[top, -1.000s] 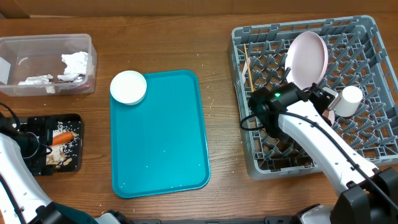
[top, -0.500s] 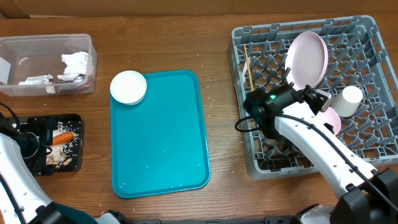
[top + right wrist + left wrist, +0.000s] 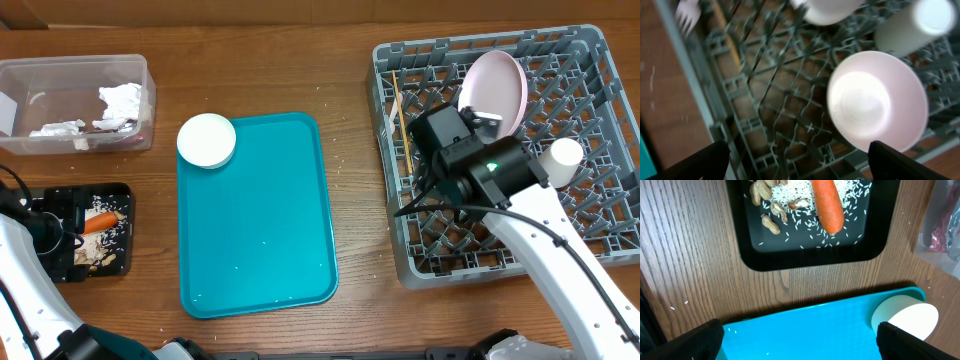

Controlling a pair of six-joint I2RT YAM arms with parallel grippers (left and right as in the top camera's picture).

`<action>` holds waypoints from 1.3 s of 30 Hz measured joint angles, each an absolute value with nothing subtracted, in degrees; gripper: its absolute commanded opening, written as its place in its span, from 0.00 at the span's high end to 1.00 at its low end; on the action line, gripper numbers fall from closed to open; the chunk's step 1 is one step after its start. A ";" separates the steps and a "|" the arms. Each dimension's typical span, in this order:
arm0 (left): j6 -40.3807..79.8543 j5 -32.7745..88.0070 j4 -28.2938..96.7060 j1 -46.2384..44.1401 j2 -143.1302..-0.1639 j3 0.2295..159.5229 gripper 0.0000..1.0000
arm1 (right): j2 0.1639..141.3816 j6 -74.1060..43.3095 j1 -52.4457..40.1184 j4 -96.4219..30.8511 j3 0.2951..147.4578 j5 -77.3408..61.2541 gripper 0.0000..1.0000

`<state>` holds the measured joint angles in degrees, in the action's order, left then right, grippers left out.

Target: Sort waste into correct bins and load items into the dishwasher rack

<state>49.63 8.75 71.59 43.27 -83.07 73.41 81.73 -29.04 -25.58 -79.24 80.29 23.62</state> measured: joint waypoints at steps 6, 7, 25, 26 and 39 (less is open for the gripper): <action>49.63 8.75 71.59 43.27 -83.07 73.41 0.00 | 83.90 -16.01 -18.09 -79.18 80.29 17.21 0.01; 49.63 8.75 71.59 43.27 -83.07 73.41 0.00 | 84.18 -15.07 -16.80 -79.09 80.29 16.73 0.05; 49.63 8.75 71.57 43.27 -83.07 73.41 0.00 | 95.90 -7.64 -9.02 -78.06 80.29 7.68 0.33; 49.63 8.75 71.57 43.27 -83.07 73.41 0.00 | 96.66 -7.64 -9.02 -78.22 80.29 7.75 0.34; 49.63 8.75 71.57 43.27 -83.07 73.41 0.00 | 98.87 -8.01 -9.02 -78.65 80.29 8.49 0.73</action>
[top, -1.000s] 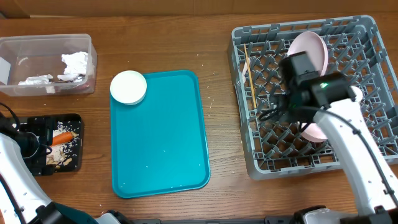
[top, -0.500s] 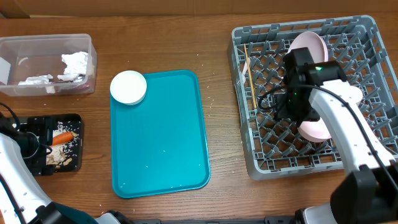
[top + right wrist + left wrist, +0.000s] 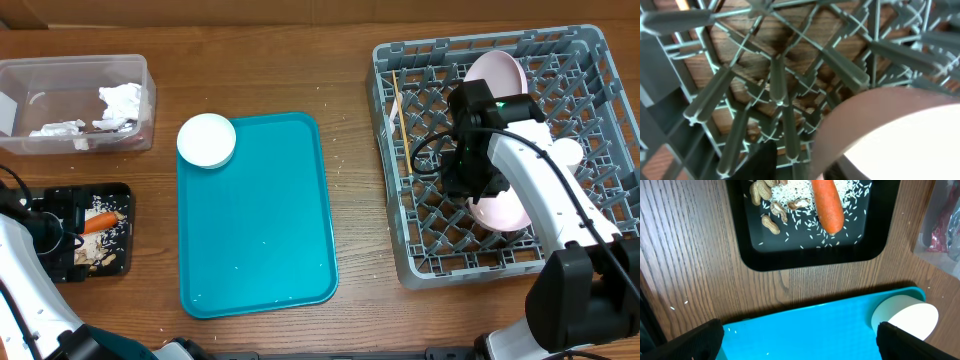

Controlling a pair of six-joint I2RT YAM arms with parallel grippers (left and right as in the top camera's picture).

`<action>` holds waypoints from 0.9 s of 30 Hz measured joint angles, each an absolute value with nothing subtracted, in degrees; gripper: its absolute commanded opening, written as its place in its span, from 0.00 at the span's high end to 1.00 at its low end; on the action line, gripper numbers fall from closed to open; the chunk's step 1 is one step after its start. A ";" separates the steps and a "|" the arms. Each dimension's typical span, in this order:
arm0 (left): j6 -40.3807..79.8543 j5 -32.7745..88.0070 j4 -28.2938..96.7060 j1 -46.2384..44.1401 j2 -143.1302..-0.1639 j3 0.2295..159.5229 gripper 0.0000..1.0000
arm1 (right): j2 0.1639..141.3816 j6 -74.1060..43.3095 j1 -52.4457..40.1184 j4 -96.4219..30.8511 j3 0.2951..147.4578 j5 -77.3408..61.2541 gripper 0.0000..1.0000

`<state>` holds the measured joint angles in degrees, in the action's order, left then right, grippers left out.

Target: Sort waste into correct bins and load items into the dishwasher rack

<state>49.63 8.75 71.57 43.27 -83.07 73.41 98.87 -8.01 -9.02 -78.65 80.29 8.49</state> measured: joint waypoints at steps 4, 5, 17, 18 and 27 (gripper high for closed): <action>49.63 8.75 71.57 43.27 -83.07 73.41 0.00 | 98.87 -8.25 -9.02 -79.09 80.38 8.51 0.83; 49.63 8.75 71.57 43.27 -83.07 73.41 0.00 | 98.87 -8.34 -9.02 -79.48 80.51 8.51 0.87; 49.63 8.75 71.57 43.27 -83.07 73.41 0.00 | 98.65 -11.51 -8.99 -82.98 87.33 5.65 0.96; 49.63 8.75 71.57 43.27 -83.07 73.41 0.00 | 98.48 -11.60 -8.99 -82.72 87.33 4.64 0.96; 49.63 8.75 71.59 43.27 -83.07 73.41 0.00 | 89.71 -5.26 -8.80 -78.61 87.33 -12.38 0.96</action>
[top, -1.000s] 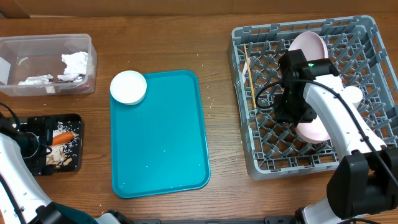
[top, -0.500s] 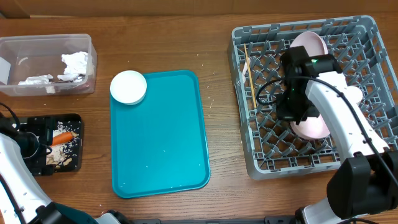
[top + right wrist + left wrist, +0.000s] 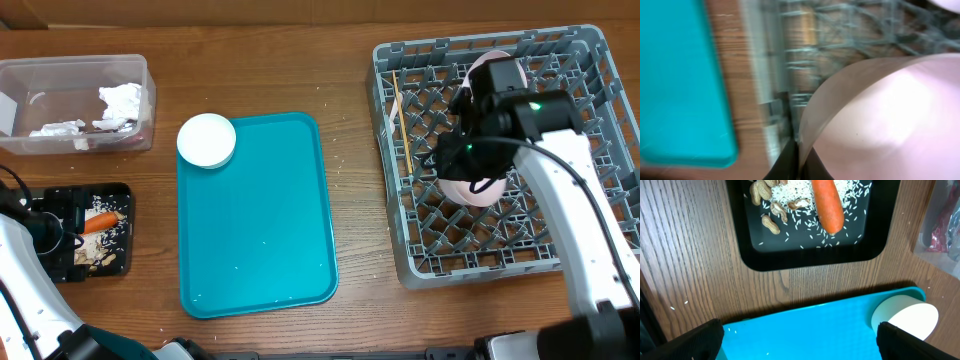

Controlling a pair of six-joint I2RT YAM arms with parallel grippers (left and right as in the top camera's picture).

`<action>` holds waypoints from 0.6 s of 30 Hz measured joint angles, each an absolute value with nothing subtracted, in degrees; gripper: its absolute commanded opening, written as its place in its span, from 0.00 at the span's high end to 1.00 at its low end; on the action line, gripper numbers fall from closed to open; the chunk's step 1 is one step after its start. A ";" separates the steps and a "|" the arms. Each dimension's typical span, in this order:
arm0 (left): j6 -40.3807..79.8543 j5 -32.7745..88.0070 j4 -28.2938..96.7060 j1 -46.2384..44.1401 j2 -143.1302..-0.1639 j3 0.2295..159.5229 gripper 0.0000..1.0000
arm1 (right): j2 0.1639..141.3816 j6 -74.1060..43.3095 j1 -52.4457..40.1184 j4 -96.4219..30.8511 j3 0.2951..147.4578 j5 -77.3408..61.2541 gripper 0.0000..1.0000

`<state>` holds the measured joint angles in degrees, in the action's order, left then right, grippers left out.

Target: Sort waste into correct bins and load items into the dishwasher rack

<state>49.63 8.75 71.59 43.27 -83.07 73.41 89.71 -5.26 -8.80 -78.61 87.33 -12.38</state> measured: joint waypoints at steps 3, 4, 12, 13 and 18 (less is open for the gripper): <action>49.63 8.75 71.59 43.27 -83.07 73.41 0.00 | 87.24 -0.89 -7.64 -78.24 87.35 -21.58 0.96; 49.63 8.75 71.57 43.27 -83.07 73.41 0.00 | 86.94 0.84 -6.72 -78.32 87.35 -25.21 0.96; 49.63 8.75 71.57 43.27 -83.07 73.41 0.00 | 86.74 10.79 4.01 -78.76 83.53 -44.49 0.96; 49.63 8.78 71.59 43.27 -83.07 73.41 0.00 | 86.74 12.49 5.54 -78.83 81.69 -46.68 0.96; 49.63 8.78 71.59 43.27 -83.07 73.41 0.00 | 86.74 19.79 10.79 -79.18 73.89 -55.18 0.96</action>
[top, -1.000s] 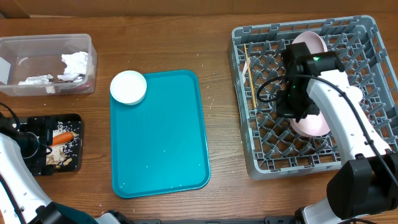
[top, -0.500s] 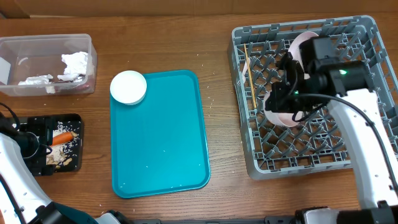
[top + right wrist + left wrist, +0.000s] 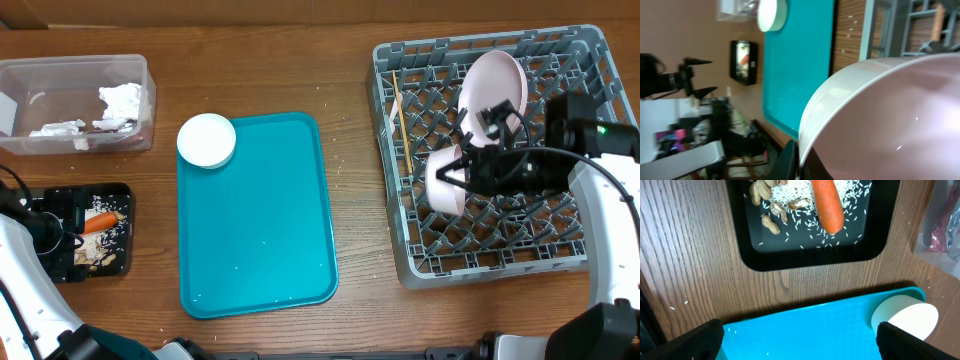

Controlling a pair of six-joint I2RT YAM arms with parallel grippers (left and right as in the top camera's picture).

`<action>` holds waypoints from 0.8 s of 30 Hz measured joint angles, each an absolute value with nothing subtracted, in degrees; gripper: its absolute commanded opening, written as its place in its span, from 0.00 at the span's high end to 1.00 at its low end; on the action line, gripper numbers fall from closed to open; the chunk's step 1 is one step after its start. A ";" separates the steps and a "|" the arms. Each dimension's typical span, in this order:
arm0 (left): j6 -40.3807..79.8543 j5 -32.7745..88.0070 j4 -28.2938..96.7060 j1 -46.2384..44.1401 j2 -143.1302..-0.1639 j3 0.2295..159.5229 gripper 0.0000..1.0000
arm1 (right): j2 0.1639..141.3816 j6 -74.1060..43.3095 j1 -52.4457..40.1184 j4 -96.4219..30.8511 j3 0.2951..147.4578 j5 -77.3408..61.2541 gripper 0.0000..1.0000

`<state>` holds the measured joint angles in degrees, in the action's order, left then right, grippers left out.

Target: Sort waste into correct bins and load items into the dishwasher rack

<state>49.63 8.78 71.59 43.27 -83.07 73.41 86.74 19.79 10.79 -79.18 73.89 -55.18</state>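
In the grey dishwasher rack (image 3: pixel 590 245) my right gripper (image 3: pixel 472 172) is shut on the rim of a pink bowl (image 3: pixel 441 181). The bowl is tipped on its edge near the rack's left middle. It fills the right wrist view (image 3: pixel 890 115), with one dark finger (image 3: pixel 791 160) on the outside of the rim. A pink plate (image 3: pixel 494 86) stands upright at the rack's back. My left gripper (image 3: pixel 797 350) hangs open over the tray's edge, beside the black bin (image 3: pixel 810 255) of rice, peanuts and a carrot (image 3: pixel 827 205).
A teal tray (image 3: pixel 255 215) lies mid-table with a white round dish (image 3: pixel 207 140) at its far left corner. A clear bin (image 3: pixel 75 100) of crumpled paper stands at the back left. Chopsticks (image 3: pixel 401 110) lie along the rack's left side.
The pink bowl has moved a little left in the rack and turned from face-down to standing on its edge. My right wrist now sits further right. The left arm has not moved.
My right gripper was open above the rack, the bowl lying mouth-up below it. Then it was down at the bowl's rim near the rack's front right. Then it held the bowl over the rack's middle, and now holds it on edge further left.
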 measured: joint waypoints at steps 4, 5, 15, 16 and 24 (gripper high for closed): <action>49.63 8.75 71.57 43.27 -83.07 73.41 0.00 | 86.74 24.05 14.44 -79.22 70.02 -59.66 0.96; 49.63 8.75 71.57 43.27 -83.07 73.41 0.00 | 86.74 24.95 15.46 -79.24 69.38 -60.58 0.96; 49.63 8.75 71.59 43.27 -83.07 73.41 0.00 | 86.74 29.56 19.84 -78.52 62.46 -67.00 0.96; 49.63 8.78 71.59 43.27 -83.07 73.41 0.00 | 86.74 29.89 19.84 -78.22 61.63 -67.68 0.96; 49.63 8.75 71.57 43.27 -83.07 73.41 0.00 | 86.74 30.72 19.84 -75.94 59.61 -69.91 0.96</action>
<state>49.63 8.75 71.57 43.27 -83.07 73.41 86.74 30.72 19.84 -75.94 59.61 -69.91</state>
